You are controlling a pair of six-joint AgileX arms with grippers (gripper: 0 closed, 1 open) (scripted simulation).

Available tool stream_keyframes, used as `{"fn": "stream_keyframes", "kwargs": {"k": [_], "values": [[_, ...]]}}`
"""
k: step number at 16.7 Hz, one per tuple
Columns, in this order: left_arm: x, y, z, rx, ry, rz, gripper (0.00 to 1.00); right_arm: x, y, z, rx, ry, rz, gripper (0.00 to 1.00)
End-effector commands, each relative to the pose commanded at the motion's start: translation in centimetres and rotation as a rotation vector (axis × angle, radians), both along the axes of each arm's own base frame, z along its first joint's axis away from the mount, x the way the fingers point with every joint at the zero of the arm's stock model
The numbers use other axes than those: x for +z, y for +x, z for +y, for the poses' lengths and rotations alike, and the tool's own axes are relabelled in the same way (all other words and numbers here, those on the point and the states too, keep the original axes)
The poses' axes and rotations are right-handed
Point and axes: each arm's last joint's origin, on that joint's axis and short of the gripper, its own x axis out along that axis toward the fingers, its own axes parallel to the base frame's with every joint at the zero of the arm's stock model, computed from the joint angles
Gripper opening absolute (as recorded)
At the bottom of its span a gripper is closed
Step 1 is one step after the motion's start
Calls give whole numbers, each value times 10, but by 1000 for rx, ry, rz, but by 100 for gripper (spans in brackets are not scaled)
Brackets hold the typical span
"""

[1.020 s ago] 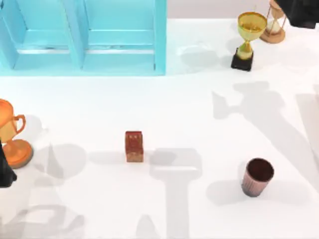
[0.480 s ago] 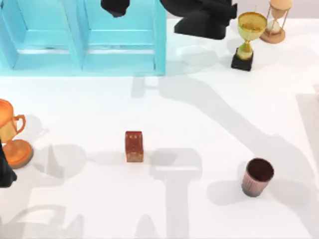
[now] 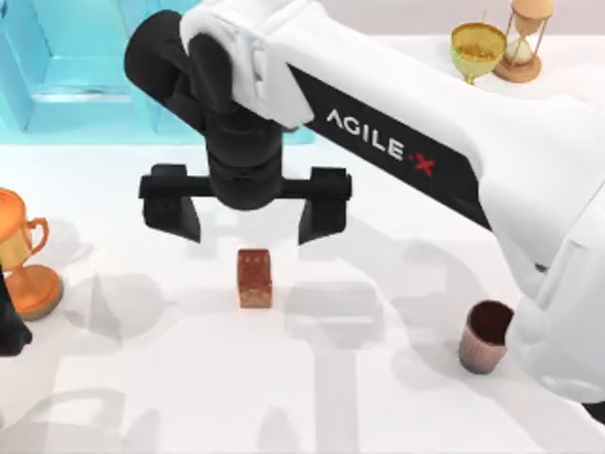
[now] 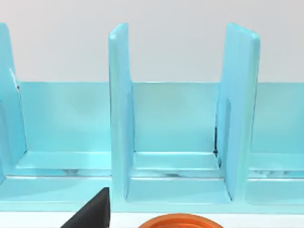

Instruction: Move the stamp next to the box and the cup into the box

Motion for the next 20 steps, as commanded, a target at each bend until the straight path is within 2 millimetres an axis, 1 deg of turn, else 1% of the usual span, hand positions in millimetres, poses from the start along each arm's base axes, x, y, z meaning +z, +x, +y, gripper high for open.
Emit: {"fn": "stream_keyframes", "kwargs": {"k": [2, 6, 9, 11, 16, 17, 18, 20], "values": [[0, 0, 0, 0, 0, 0, 100, -14, -2, 4, -4, -44, 30, 100], [0, 0, 0, 0, 0, 0, 100, -14, -2, 4, -4, -45, 31, 100], [0, 0, 0, 0, 0, 0, 100, -20, 1, 3, -6, -47, 33, 100], [0, 0, 0, 0, 0, 0, 100, -33, 2, 4, -3, -47, 32, 100], [0, 0, 0, 0, 0, 0, 100, -81, 6, 5, -4, -44, 30, 100], [0, 0, 0, 0, 0, 0, 100, -88, 6, 4, -4, -45, 30, 100], [0, 0, 0, 0, 0, 0, 100, -92, 6, 4, -4, -45, 31, 100], [0, 0, 0, 0, 0, 0, 100, -94, 6, 4, -4, -45, 31, 100]]}}
